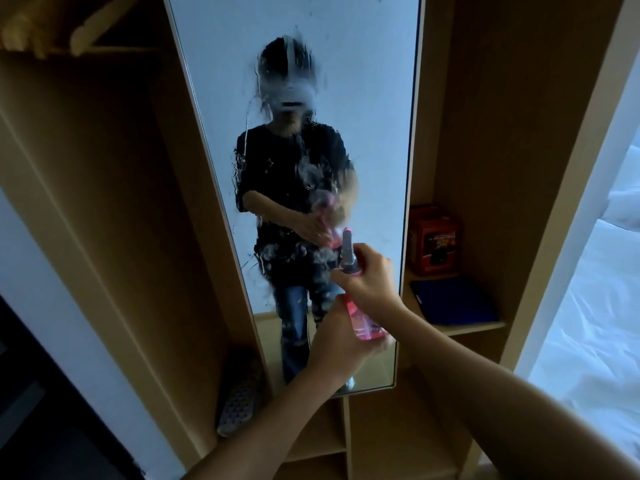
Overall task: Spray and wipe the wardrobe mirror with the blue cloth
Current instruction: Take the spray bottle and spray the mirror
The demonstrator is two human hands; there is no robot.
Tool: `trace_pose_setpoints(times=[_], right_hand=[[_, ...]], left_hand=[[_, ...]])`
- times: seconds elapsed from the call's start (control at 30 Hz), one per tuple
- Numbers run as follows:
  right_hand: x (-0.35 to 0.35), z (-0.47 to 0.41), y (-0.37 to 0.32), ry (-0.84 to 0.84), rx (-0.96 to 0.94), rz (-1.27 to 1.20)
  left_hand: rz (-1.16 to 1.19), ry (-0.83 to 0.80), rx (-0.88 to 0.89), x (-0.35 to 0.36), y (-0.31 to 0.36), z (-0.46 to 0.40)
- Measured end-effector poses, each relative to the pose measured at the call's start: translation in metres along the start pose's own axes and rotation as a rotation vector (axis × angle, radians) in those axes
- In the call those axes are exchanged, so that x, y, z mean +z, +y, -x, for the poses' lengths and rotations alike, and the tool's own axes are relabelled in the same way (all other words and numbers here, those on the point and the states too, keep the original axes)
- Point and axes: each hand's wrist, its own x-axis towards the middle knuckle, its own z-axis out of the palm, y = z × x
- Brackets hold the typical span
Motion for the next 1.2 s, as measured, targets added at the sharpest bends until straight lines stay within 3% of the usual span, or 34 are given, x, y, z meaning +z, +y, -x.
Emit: trace_pose_setpoints(times=[0.63, 1.2], right_hand=[[-0.040, -0.009, 0.021, 0.139, 0.083, -0.020], [-0.038, 0.014, 0.067, 0.088, 0.200, 0.042]], left_hand=[[0.040, -0.092, 0.051, 0.035, 0.011, -0.024], [-0.016, -0.185, -0.014, 0.061, -0.015, -0.006]])
